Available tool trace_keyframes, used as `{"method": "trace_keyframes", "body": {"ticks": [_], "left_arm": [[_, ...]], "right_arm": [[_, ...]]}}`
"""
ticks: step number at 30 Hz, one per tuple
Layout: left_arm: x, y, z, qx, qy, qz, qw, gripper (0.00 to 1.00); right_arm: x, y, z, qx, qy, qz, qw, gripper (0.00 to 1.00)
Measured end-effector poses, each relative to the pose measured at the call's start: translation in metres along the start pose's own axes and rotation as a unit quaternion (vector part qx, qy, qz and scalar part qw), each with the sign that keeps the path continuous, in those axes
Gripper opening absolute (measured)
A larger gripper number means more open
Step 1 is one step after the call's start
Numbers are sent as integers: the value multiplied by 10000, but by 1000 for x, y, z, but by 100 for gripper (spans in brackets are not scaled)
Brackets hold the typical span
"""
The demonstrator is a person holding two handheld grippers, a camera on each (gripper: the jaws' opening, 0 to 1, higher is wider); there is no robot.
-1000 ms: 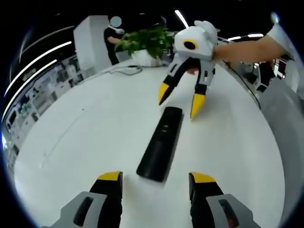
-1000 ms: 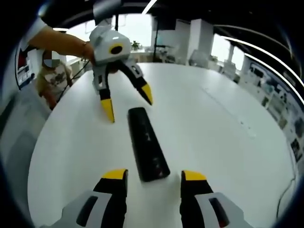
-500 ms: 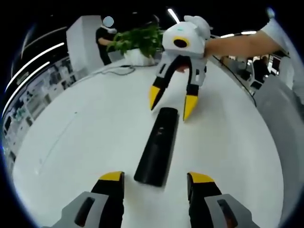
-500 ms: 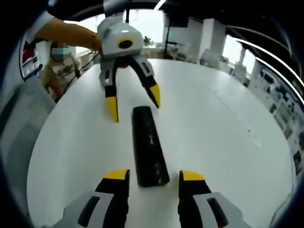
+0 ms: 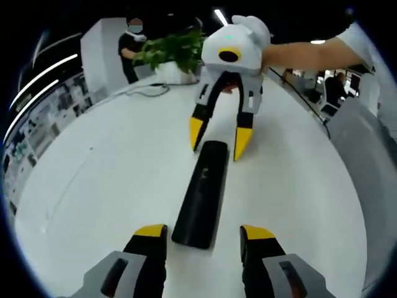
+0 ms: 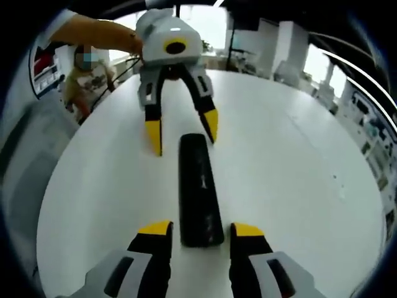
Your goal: Press the specified remote control buttons in sequence, fully releasing each button before pressing the next.
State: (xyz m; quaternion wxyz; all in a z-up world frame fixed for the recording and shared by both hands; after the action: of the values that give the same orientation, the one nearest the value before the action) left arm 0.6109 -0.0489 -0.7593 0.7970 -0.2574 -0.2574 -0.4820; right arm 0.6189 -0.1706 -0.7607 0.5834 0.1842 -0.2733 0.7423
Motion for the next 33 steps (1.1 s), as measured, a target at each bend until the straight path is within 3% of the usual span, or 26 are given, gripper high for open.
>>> {"method": "trace_keyframes", "body": {"ticks": [13,33], "left_arm": [[2,-2,-2,-107,209,-45,9997,45],[8,2,-9,-85,388,-145,9991,26]], "right_arm": [[1,2,0,214,113,112,9996,28],[2,2,0,298,242,248,9990,21]]}}
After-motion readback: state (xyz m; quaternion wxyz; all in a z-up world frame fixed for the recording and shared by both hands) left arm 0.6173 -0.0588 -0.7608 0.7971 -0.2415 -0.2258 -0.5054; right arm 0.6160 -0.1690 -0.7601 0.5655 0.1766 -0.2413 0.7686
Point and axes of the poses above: the point that each gripper's makers call its tool centre point, and the gripper's own axes: z roughly backward along the fingers, y roughly to its left, x roughly out of its top, the point moved 3 cm from there along z, roughly backward along the fingers, and after that the axes turned 15 degrees about z, right-handed, at the moved point
